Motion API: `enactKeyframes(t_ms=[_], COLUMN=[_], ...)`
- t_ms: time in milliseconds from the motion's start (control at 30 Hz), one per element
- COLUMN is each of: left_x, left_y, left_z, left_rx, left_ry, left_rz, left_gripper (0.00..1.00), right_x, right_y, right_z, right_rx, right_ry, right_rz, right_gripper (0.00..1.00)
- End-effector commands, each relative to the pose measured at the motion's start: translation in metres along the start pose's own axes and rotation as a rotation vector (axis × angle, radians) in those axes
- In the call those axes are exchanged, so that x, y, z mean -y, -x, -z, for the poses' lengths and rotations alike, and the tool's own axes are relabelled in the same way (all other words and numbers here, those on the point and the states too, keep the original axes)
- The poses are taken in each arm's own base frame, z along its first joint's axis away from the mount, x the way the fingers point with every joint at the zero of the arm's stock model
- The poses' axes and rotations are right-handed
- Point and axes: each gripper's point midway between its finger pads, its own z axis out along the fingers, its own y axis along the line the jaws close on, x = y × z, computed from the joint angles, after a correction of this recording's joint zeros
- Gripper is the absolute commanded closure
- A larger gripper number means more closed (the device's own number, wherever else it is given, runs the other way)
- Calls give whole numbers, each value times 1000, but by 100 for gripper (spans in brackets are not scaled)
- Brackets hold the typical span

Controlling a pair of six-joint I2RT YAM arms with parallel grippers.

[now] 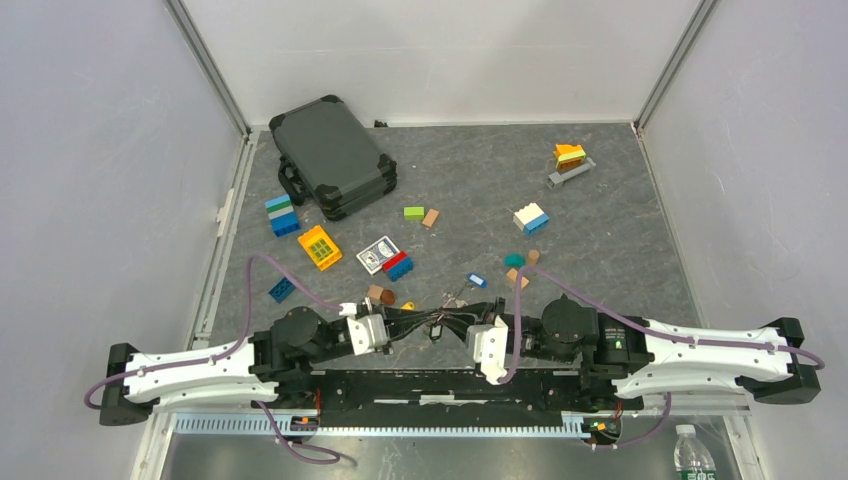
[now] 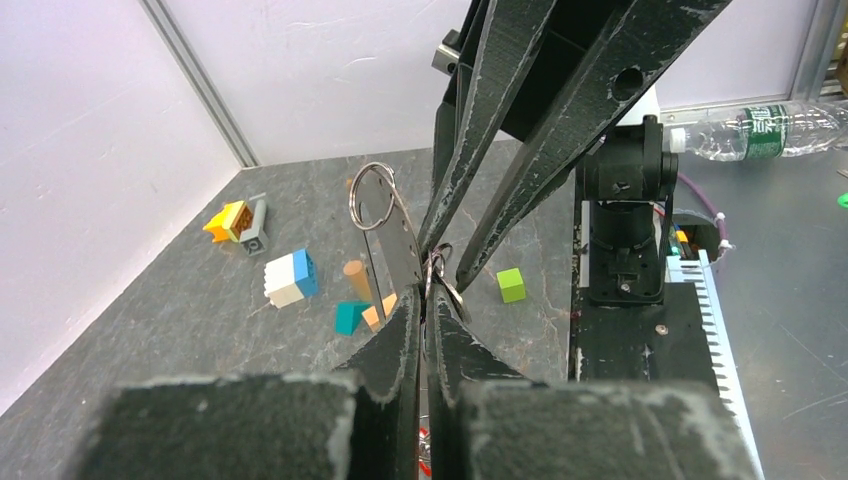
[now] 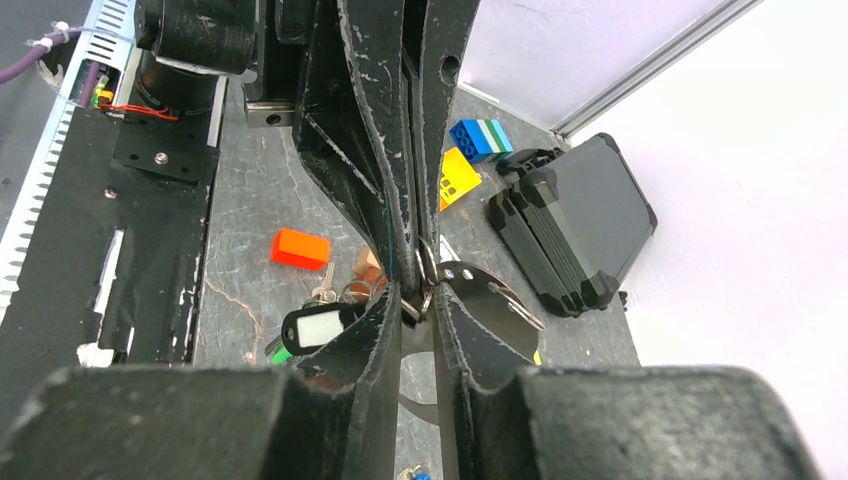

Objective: Remove the keys from the keyring

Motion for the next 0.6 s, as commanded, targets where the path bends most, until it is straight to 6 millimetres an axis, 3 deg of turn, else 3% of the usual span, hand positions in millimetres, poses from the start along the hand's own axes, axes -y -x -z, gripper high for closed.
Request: enactKeyframes(t_ms=[0, 233, 567], left_x=[-2, -7, -1], left_y=[13, 11, 12], left_z=[-4, 0, -3], left_rx=[13, 1, 5], left_ry=[21, 47, 13], left_rz=[66, 71, 70], left_gripper=[98, 98, 98], right_x=[23, 23, 1], right_y=[34, 30, 19], right_z=[2, 7, -4], right_rx=[105, 71, 34], right_ry=[-62, -47, 57], right_rz=[28, 68, 80], right_gripper=[78, 77, 77])
